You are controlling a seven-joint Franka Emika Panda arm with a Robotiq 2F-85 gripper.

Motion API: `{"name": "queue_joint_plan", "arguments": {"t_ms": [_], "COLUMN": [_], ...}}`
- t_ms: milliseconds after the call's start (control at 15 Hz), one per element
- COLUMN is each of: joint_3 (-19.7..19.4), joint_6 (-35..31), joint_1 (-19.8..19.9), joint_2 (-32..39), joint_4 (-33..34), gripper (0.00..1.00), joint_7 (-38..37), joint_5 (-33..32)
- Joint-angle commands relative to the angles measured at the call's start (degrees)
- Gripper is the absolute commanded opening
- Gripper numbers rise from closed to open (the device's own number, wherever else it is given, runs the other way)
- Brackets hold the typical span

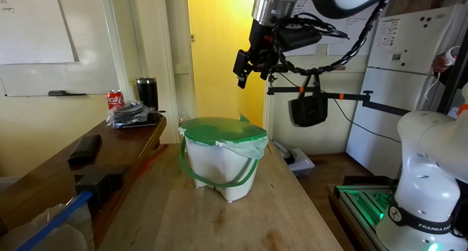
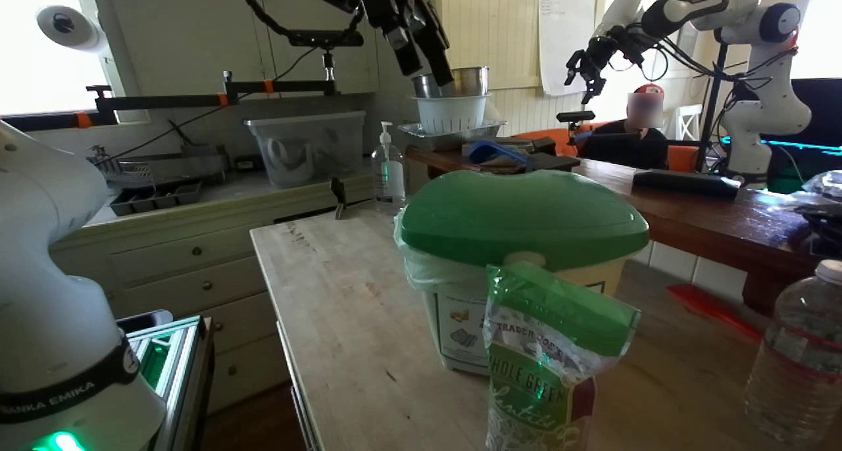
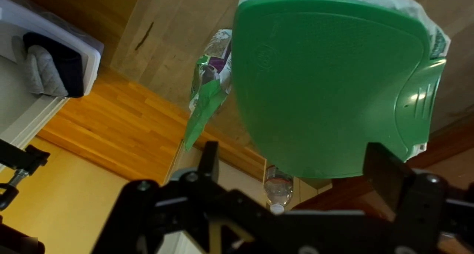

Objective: Put the plastic wrapper in the bin, then close the lid of the bin

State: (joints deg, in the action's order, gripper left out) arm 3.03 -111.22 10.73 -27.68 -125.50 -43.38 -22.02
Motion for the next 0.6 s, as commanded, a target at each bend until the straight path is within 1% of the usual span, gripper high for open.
{"name": "queue_joint_plan", "arguments": {"t_ms": [0, 67, 267, 533], "joint_3": [-1.2, -1.6, -3.1, -4.2], "joint_6": [-2.2, -3.0, -4.3, -4.1], "joint_1": [-1.0, -1.4, -3.3, -3.6], "joint_2": [-2.4, -3.2, -5.4, -8.7], "joint_4": [-2.8, -3.6, -6.1, -9.3], "gripper": [1.0, 1.0, 1.0, 1.0], "joint_7": [2.2, 3.4, 9.7, 18.4], "joint_5": [2.1, 2.8, 7.9, 12.4]}}
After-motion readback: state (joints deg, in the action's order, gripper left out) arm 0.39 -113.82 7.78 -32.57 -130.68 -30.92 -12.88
